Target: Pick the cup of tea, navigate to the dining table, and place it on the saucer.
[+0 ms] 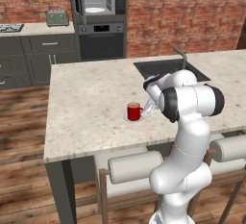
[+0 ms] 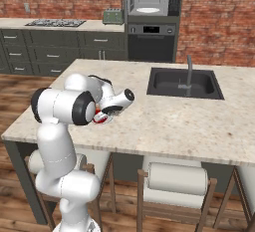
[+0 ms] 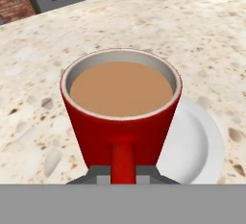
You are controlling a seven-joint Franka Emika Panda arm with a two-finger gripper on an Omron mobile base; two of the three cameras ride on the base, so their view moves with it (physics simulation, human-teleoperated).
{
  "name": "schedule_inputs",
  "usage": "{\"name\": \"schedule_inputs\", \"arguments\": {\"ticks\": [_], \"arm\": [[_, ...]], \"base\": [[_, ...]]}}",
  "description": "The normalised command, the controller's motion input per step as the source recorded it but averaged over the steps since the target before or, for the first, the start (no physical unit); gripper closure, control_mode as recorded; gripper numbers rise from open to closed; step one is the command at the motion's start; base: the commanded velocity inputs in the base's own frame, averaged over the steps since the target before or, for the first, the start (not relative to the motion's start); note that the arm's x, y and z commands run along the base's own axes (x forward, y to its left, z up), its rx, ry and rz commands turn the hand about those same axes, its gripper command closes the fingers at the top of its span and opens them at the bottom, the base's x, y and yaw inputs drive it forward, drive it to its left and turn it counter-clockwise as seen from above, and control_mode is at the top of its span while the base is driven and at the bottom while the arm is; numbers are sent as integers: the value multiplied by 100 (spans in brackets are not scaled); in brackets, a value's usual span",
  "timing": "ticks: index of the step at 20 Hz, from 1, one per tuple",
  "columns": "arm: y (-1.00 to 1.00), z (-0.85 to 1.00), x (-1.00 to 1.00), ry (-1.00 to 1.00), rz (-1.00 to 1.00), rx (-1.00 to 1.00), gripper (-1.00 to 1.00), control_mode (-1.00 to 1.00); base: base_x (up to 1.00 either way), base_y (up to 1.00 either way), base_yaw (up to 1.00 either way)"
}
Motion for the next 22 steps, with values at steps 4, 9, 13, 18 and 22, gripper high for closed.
{"name": "schedule_inputs", "arguments": {"ticks": [4, 9, 13, 18, 22], "arm": [[0, 0, 0, 0, 0, 0, 100, -100], [0, 0, 0, 0, 0, 0, -100, -100], [0, 0, 0, 0, 0, 0, -100, -100], [0, 0, 0, 0, 0, 0, -100, -100], [0, 2, 0, 0, 0, 0, -100, -100]], "base": [[0, 0, 0], [0, 0, 0], [0, 0, 0], [0, 0, 0], [0, 0, 0]]}}
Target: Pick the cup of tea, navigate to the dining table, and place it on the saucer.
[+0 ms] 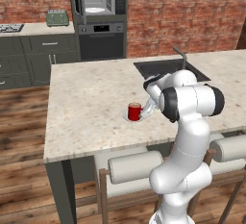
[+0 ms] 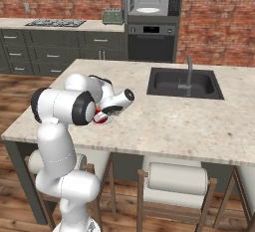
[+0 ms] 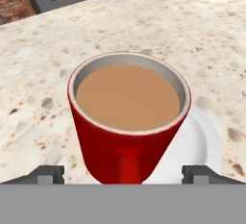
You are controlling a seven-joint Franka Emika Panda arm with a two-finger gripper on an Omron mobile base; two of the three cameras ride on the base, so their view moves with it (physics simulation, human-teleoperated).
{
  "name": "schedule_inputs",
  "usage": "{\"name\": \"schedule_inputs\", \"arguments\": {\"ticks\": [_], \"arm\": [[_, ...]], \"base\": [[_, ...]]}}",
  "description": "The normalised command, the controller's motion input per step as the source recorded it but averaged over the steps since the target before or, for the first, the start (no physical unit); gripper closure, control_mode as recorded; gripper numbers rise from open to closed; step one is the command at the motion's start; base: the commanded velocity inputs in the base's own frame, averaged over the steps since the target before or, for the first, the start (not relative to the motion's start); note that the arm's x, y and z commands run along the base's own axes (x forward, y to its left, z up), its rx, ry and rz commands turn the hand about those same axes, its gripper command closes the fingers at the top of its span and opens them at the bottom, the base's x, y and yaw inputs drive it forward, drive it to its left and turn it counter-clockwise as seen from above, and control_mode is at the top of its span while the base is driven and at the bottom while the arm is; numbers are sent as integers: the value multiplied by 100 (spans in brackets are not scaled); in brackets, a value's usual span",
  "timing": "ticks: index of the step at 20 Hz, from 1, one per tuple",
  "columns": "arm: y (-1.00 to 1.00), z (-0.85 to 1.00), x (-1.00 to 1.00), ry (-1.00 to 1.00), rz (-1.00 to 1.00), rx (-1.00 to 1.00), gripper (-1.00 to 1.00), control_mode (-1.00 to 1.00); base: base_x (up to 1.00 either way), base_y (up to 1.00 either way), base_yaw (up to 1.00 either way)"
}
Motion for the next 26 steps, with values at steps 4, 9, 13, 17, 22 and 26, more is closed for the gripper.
{"name": "schedule_inputs", "arguments": {"ticks": [4, 9, 13, 17, 22, 26], "arm": [[0, 37, -21, 0, 0, 0, -100, -100], [0, 67, -45, 0, 0, 1, -100, -100], [0, 69, -50, 0, 0, 0, -100, -100], [0, 61, -81, 2, 0, 1, -100, -100], [0, 54, -100, 9, -5, 2, -100, -100], [0, 37, -100, 13, -8, 1, -100, -100]], "base": [[0, 0, 0], [0, 0, 0], [0, 0, 0], [0, 0, 0], [0, 0, 0], [0, 0, 0]]}}
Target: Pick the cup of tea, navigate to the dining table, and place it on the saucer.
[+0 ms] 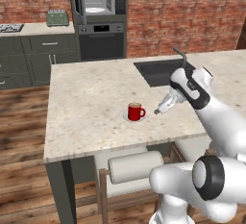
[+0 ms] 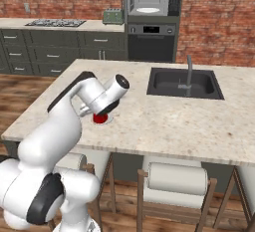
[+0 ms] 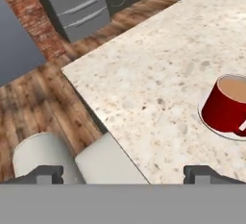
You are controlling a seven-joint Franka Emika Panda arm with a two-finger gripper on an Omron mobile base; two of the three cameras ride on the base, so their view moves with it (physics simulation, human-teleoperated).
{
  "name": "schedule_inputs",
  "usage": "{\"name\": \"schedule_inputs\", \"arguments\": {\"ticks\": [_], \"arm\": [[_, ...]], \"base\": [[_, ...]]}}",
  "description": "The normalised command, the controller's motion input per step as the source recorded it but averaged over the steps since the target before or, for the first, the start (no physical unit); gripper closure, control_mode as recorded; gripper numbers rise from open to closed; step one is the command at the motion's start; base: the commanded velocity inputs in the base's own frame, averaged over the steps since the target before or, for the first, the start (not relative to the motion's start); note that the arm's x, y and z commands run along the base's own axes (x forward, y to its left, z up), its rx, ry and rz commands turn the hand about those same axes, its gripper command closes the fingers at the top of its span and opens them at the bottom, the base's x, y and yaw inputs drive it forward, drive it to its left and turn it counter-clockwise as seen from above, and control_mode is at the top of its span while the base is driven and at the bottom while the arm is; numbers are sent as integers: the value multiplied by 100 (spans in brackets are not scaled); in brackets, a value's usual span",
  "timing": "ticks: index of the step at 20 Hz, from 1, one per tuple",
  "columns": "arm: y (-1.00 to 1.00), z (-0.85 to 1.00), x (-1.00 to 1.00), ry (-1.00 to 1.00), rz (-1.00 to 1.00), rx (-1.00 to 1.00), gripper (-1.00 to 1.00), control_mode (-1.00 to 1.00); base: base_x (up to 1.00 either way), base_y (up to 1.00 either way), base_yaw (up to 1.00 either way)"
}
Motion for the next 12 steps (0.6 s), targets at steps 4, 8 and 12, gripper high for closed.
{"name": "schedule_inputs", "arguments": {"ticks": [4, 8, 12], "arm": [[0, 34, -100, 16, -10, 0, -100, -100], [0, 43, -100, 9, -11, 0, -100, -100], [-3, 57, -88, 3, -12, 0, -100, -100]], "base": [[0, 0, 0], [0, 0, 0], [0, 0, 0]]}}
